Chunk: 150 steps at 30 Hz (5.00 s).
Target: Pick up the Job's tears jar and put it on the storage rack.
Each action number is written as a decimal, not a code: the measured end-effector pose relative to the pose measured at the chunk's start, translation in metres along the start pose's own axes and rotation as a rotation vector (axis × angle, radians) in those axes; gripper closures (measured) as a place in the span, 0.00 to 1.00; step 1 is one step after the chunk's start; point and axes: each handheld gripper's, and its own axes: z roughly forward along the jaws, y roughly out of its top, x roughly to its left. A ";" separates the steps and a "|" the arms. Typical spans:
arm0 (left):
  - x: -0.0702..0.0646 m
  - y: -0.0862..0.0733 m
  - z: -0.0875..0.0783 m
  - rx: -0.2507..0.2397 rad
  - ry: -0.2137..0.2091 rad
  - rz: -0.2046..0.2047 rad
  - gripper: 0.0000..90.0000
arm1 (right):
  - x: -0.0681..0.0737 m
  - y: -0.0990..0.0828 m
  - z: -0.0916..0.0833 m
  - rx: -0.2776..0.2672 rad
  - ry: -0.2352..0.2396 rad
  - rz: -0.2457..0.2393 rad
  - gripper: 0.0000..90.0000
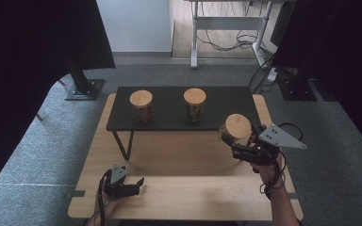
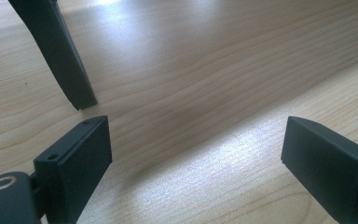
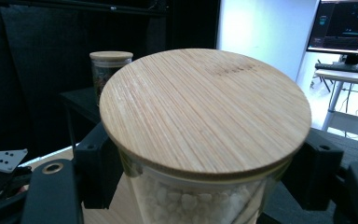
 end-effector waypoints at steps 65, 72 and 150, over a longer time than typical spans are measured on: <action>0.001 -0.001 -0.001 0.003 0.000 -0.003 0.09 | -0.047 0.022 0.069 0.074 -0.022 0.016 0.28; 0.001 -0.001 -0.001 0.006 0.003 -0.004 0.09 | -0.053 0.021 0.079 0.089 -0.041 0.017 0.28; 0.004 -0.003 -0.005 0.007 0.018 -0.032 0.09 | -0.041 0.005 0.088 0.127 -0.284 0.016 0.12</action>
